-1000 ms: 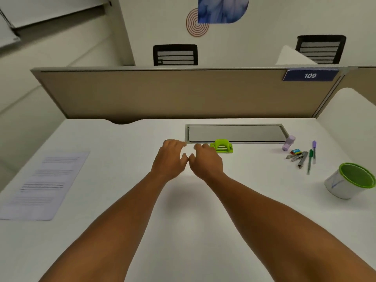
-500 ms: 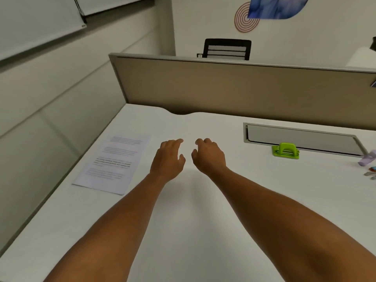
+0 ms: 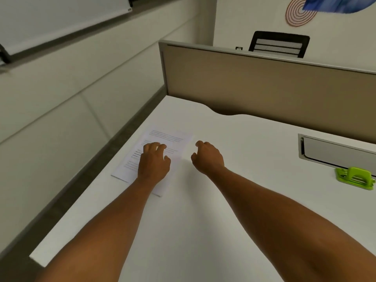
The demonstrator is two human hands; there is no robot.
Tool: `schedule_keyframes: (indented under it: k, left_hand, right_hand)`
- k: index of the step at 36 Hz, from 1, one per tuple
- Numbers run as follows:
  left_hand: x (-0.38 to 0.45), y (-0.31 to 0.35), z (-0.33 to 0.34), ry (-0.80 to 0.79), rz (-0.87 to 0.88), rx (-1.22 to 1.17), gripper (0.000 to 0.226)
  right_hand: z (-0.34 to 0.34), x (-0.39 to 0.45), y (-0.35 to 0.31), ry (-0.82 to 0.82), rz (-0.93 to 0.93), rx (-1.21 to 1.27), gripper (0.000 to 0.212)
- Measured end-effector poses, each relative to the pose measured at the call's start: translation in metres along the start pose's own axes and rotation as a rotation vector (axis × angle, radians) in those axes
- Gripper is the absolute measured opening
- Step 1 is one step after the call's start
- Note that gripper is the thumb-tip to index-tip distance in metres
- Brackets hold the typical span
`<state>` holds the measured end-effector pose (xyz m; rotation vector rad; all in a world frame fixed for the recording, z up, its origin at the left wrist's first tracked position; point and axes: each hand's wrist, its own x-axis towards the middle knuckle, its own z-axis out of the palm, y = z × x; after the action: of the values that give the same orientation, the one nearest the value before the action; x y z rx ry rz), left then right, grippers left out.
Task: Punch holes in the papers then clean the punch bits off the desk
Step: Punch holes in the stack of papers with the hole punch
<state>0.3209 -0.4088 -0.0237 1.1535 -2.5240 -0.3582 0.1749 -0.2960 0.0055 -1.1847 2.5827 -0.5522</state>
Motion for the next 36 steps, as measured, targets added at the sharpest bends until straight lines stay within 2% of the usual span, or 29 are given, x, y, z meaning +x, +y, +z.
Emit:
schedule_keyframes:
  k: [3, 6, 7, 9, 18, 24, 36]
  left_hand:
    - [0.013, -0.023, -0.002, 0.07, -0.132, 0.009, 0.042]
    - [0.028, -0.042, -0.005, 0.079, -0.276, -0.024, 0.044]
    - [0.032, -0.048, -0.005, 0.068, -0.305, -0.019, 0.044]
    - [0.038, -0.06, -0.005, 0.038, -0.343, 0.006, 0.047]
    - [0.062, -0.087, -0.002, -0.184, -0.528, 0.048, 0.055]
    - [0.07, -0.099, 0.003, -0.28, -0.578, 0.039, 0.057]
    - [0.085, -0.119, 0.003, -0.33, -0.6, 0.053, 0.057]
  right_hand:
    - [0.008, 0.017, -0.01, -0.083, 0.054, 0.07, 0.034]
    - [0.017, 0.034, -0.017, -0.111, 0.154, 0.169, 0.007]
    - [0.021, 0.038, -0.02, -0.116, 0.185, 0.202, 0.019]
    - [0.029, 0.043, -0.027, -0.134, 0.231, 0.245, 0.028]
    - [0.057, 0.059, -0.036, -0.135, 0.416, 0.489, 0.017]
    - [0.065, 0.06, -0.04, -0.142, 0.464, 0.557, 0.017]
    - [0.075, 0.066, -0.038, -0.109, 0.572, 0.706, 0.009]
